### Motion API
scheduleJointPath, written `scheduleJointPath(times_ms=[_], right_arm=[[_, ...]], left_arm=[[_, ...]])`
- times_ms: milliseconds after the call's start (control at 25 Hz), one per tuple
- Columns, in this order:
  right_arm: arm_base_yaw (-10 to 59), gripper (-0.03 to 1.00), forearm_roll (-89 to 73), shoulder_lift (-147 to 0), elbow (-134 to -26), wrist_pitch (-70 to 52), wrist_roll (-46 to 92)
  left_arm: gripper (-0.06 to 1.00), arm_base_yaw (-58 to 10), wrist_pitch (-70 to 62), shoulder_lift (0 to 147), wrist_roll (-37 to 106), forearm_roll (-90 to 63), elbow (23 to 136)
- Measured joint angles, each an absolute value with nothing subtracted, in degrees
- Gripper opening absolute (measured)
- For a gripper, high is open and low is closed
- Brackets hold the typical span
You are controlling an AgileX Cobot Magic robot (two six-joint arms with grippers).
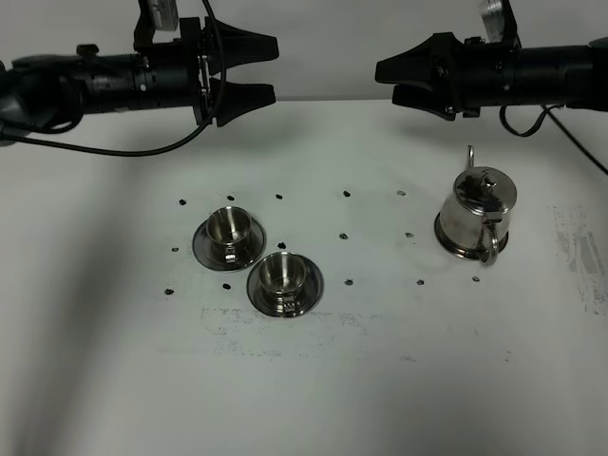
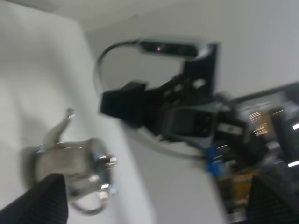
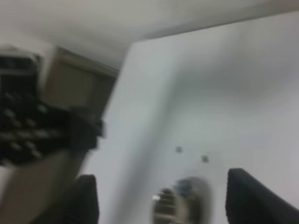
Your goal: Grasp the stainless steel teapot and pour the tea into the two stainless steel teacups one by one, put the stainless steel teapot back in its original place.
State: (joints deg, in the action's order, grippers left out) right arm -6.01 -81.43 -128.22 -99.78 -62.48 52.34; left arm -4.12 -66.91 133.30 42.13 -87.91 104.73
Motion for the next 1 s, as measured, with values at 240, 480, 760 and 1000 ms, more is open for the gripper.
scheduleJointPath(times_ms=[240,480,760,1000], right_arm=[[-5.21,0.59,-55.41,-122.71,-105.33,-53.61,40.23],[-4.90,0.58,-36.38,-117.77,-105.46,-50.03,27.78],[-4.90,0.52,-22.35,-105.48,-101.36,-49.48,17.78],[-4.36,0.52,-22.35,-88.03,-84.78,-39.17,21.40]], left_arm=[[0.76,-5.45,-55.67,124.75,32.20,-58.24,111.28],[0.75,-6.44,-49.72,120.04,28.03,-39.50,111.48],[0.60,-6.49,-44.54,110.59,31.41,-37.71,104.50],[0.57,-6.49,-30.81,94.03,35.19,-37.61,83.87]])
